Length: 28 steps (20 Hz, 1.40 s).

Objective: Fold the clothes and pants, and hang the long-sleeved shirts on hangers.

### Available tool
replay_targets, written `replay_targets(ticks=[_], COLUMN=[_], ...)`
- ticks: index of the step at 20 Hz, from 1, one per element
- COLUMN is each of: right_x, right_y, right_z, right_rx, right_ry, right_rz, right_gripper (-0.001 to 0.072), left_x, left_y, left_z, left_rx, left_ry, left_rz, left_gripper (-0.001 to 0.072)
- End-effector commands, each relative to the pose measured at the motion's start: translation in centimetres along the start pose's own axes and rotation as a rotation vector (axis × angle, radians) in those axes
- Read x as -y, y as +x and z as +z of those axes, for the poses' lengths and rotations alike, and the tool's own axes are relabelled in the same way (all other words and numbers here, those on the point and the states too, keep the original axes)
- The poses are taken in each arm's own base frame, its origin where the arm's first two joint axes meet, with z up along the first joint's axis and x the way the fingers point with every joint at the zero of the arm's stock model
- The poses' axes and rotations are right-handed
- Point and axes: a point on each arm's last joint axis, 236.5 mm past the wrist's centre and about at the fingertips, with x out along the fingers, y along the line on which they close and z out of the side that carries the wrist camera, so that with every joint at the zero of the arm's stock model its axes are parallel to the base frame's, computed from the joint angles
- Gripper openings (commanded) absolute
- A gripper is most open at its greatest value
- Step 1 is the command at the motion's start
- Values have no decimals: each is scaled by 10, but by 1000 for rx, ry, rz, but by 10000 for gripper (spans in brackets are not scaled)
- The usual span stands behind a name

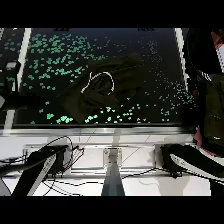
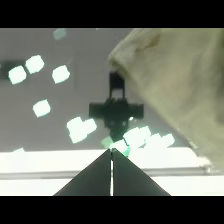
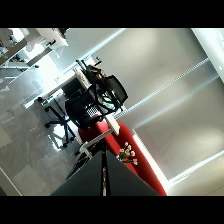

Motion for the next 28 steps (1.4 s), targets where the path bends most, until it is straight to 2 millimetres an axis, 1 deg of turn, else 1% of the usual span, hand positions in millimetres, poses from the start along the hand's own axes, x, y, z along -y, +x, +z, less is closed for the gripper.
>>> replay_targets(ticks=[1, 2, 4, 5, 6, 9, 10, 12, 13, 14, 15, 17, 20, 22, 24, 25, 28], right_x=[0, 0, 0, -2, -9, -41, -52, -73, -84, -95, -104, -119, -129, -131, -131, -129, -126], right_y=[0, 0, 0, 0, -1, -3, -4, -5, -6, -6, -7, -8, -5, -4, -4, -3, 0], right_z=[0, 0, 1, 3, 6, 13, 8, -6, -13, -19, -24, -33, -37, -33, -28, -24, -18], right_rx=[1, 2, 4, 11, 21, 20, -11, -91, -124, -155, -181, -220, -239, -225, -206, -191, -164], right_ry=[1, 2, 5, 26, 95, 377, 434, 469, 466, 463, 460, 457, 462, 474, 490, 500, 515], right_rz=[-1, 0, 1, 11, 42, 182, 222, 291, 326, 361, 388, 430, 457, 463, 468, 465, 453], right_gripper=[22, 22, 22, 22, 22, 22, 23, 22, 22, 22, 22, 22, 22, 22, 22, 22, 22], left_x=[-2, 7, 41, 59, 74, 119, 128, 135, 137, 138, 137, 134, 134, 141, 141, 139, 141], left_y=[29, 37, 48, 51, 55, 60, 62, 71, 76, 79, 83, 91, 97, 97, 103, 106, 116], left_z=[-39, -52, -77, -84, -87, -80, -83, -101, -111, -118, -121, -116, -99, -87, -78, -79, -90], left_rx=[-121, -160, -235, -254, -256, -229, -236, -307, -338, -355, -361, -327, -256, -218, -173, -164, -225], left_ry=[13, 4, -40, -64, -96, -264, -307, -432, -452, -462, -495, -529, -598, -662, -725, -732, -749], left_rz=[14, -20, -156, -228, -289, -472, -507, -511, -508, -504, -495, -478, -491, -535, -552, -543, -531], left_gripper=[23, 23, 21, 20, 20, 20, 22, 25, 156, 462, 694, 689, 684, 495, 493, 493, 495])
